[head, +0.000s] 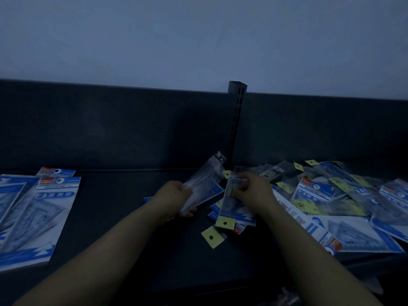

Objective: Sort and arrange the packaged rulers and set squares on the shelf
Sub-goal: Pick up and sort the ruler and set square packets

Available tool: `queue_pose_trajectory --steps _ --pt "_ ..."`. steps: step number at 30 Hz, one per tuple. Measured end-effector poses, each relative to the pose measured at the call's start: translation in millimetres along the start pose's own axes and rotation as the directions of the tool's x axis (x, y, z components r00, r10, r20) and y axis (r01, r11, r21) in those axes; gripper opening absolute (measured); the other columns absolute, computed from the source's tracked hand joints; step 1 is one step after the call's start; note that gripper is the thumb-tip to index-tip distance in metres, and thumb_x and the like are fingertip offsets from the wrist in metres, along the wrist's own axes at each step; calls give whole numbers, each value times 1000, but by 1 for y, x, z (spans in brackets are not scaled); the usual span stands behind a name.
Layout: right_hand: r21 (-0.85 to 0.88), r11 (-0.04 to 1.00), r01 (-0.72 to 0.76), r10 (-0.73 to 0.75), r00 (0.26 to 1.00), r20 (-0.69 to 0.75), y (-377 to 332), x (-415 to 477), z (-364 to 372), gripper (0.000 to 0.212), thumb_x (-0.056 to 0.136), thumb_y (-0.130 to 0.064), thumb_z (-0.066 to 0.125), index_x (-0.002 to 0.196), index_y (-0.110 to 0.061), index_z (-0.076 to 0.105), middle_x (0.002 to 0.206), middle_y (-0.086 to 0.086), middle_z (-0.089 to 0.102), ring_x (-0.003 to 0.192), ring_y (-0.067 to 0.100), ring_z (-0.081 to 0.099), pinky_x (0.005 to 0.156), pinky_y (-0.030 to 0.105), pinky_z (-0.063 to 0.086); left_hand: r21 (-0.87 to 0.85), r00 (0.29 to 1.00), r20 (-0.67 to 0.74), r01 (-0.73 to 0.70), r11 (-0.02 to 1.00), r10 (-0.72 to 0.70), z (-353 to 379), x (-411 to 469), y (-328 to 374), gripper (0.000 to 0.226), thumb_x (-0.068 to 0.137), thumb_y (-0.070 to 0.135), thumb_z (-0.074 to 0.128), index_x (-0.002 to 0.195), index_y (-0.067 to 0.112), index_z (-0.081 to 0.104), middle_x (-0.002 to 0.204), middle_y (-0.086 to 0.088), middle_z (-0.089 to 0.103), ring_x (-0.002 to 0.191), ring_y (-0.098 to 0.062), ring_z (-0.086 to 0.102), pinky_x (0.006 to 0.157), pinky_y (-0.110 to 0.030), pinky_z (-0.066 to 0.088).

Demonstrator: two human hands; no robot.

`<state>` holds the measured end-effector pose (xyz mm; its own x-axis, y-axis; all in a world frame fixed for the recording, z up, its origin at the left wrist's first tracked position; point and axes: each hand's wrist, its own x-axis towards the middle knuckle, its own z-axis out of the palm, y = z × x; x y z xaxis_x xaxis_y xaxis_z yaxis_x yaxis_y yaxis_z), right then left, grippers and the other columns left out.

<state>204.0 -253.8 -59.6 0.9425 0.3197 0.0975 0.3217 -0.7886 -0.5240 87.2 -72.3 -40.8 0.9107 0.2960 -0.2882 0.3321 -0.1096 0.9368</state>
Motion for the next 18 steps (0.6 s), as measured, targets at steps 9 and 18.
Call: queue_pose_trajectory --steps 9,18 --pt "-337 941 21 2 998 68 -22 -6 2 90 66 -70 65 139 -26 36 139 12 44 133 37 26 111 48 16 -77 998 -62 -22 997 17 -2 0 -1 18 99 13 48 105 -4 51 87 -25 64 59 -20 66 50 -30 58" --pt "-40 999 16 -18 999 -49 -20 0 8 39 84 -34 64 118 -17 53 104 7 64 106 29 56 99 39 32 -70 995 -91 -48 996 41 -8 -9 -4 16 99 13 48 89 2 56 82 -21 65 63 -21 65 52 -28 57"
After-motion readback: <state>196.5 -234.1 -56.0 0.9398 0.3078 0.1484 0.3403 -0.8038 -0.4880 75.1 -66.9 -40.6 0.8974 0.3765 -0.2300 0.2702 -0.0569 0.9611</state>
